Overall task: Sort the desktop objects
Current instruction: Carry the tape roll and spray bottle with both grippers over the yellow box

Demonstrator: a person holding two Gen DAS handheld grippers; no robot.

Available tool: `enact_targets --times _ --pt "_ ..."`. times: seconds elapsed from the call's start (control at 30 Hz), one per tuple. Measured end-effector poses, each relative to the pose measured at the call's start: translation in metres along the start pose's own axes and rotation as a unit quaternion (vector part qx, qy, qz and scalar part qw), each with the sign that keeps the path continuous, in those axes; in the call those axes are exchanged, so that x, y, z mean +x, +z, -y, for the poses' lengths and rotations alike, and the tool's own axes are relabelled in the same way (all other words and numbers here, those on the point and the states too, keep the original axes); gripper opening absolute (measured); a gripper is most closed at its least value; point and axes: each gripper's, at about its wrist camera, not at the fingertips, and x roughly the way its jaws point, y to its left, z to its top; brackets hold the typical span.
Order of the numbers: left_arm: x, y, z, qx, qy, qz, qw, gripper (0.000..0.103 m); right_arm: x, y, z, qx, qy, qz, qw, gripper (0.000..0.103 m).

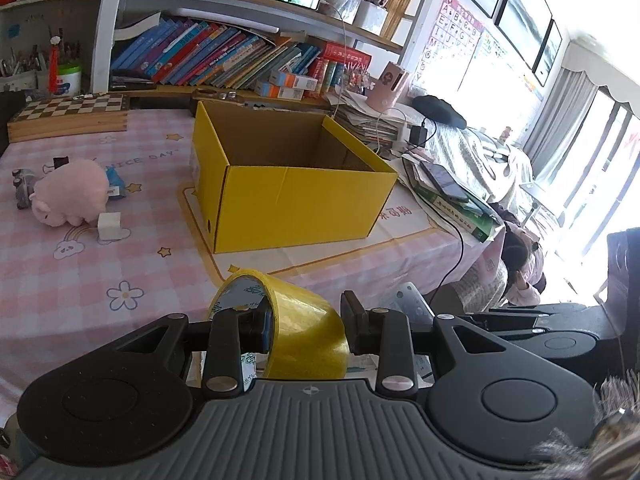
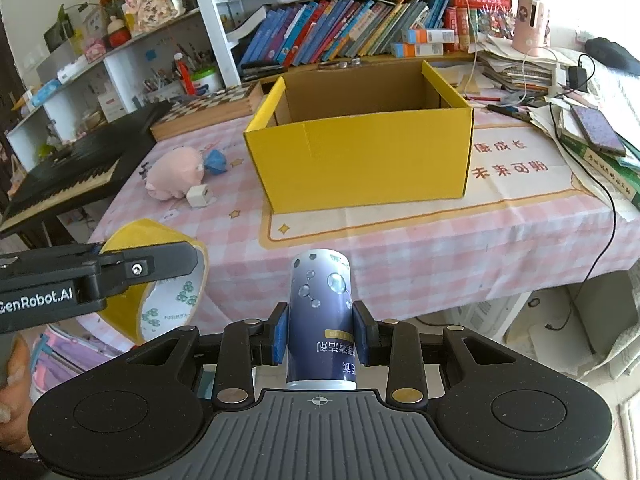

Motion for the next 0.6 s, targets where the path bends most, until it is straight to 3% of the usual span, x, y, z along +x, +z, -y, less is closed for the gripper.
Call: enact_targets --times 0.6 --pt "0.048 0.049 0.020 -0.005 0.022 0.044 0.9988 0.030 0.030 0.070 0.048 -0.029 0.033 0.015 0.999 0.033"
